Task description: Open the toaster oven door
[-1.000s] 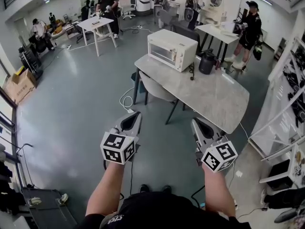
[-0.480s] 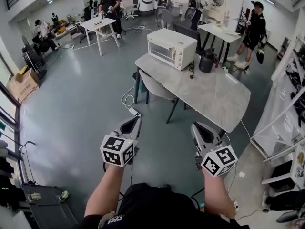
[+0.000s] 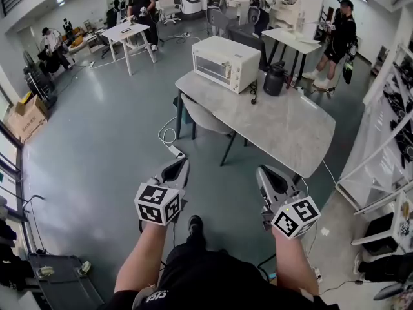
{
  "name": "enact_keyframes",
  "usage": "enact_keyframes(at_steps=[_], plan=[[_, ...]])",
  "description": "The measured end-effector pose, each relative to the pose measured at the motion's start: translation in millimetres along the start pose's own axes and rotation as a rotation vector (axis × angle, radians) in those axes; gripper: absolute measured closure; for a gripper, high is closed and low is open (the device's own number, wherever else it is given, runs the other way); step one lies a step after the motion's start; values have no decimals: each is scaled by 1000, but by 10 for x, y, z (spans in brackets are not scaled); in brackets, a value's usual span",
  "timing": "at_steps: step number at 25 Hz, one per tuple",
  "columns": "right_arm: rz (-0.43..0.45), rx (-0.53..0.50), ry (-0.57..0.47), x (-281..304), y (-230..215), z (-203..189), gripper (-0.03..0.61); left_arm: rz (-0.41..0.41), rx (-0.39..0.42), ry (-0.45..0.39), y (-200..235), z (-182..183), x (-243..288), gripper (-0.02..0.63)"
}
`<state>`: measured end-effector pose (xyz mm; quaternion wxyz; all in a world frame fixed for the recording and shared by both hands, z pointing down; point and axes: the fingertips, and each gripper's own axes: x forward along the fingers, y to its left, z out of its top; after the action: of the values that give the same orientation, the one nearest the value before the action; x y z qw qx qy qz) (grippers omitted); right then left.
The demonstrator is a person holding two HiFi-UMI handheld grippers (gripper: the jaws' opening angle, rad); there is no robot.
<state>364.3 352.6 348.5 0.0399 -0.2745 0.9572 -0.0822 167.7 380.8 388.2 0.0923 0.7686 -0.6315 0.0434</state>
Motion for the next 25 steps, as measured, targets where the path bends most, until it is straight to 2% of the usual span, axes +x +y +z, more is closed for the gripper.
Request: enact_keyframes(at_steps=[7, 18, 25], plan=[[-37, 16, 12, 398, -288, -8, 584, -55, 5, -11, 288, 159, 522, 607], [-28, -7, 31, 1849, -594, 171, 581, -91, -1, -96, 1393, 694, 1483, 607], [-59, 21, 43, 2512, -674, 139, 581, -98, 17, -64, 1986, 670, 1666, 607]])
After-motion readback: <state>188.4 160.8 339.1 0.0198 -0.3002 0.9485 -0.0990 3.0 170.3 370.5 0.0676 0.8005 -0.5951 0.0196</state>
